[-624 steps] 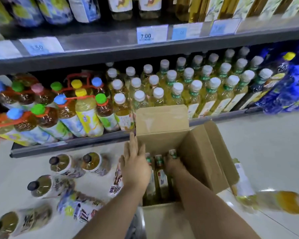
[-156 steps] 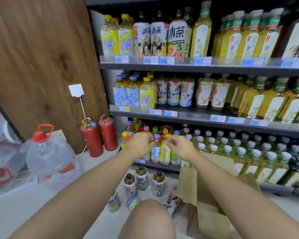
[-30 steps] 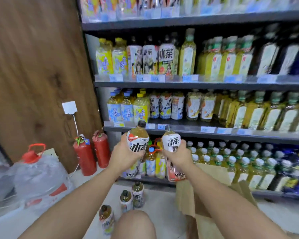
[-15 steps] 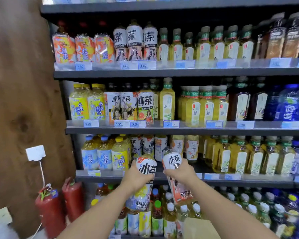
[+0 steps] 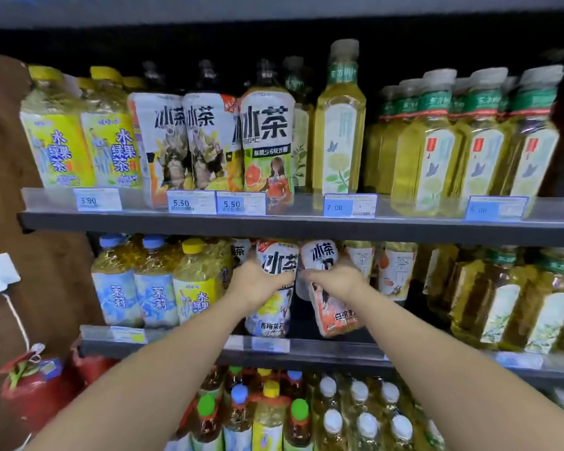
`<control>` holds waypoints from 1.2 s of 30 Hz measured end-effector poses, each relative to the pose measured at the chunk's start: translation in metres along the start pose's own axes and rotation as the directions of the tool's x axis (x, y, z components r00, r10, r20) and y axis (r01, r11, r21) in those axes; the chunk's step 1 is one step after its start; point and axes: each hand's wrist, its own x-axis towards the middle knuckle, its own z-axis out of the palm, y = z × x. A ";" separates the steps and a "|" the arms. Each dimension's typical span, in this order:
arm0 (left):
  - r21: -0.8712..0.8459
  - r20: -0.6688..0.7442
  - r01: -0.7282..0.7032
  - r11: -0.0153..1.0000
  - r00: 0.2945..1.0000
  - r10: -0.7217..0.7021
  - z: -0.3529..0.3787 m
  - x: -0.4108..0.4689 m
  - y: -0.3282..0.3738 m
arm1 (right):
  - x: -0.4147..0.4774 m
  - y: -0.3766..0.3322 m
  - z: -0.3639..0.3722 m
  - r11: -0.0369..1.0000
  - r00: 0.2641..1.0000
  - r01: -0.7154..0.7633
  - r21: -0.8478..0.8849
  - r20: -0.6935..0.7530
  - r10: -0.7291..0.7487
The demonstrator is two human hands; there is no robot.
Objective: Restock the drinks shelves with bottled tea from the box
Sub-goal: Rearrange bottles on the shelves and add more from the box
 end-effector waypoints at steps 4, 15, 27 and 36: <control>-0.016 -0.086 0.009 1.000 0.996 -0.010 0.018 0.018 -0.023 | 0.012 0.019 0.028 0.961 0.986 0.112 0.251 -0.146 -0.076; -0.018 0.132 -0.046 0.999 0.990 0.048 0.025 0.041 -0.071 | 0.017 0.081 0.044 0.922 0.954 0.264 0.282 0.062 -0.292; 0.277 0.050 0.019 0.961 0.998 -0.034 0.044 0.030 -0.082 | 0.028 0.091 0.055 0.989 0.996 0.082 -0.121 0.030 -0.079; 0.316 0.061 -0.004 0.949 0.998 -0.016 0.043 0.021 -0.085 | 0.016 0.078 0.058 0.953 1.000 0.017 -0.304 0.004 -0.016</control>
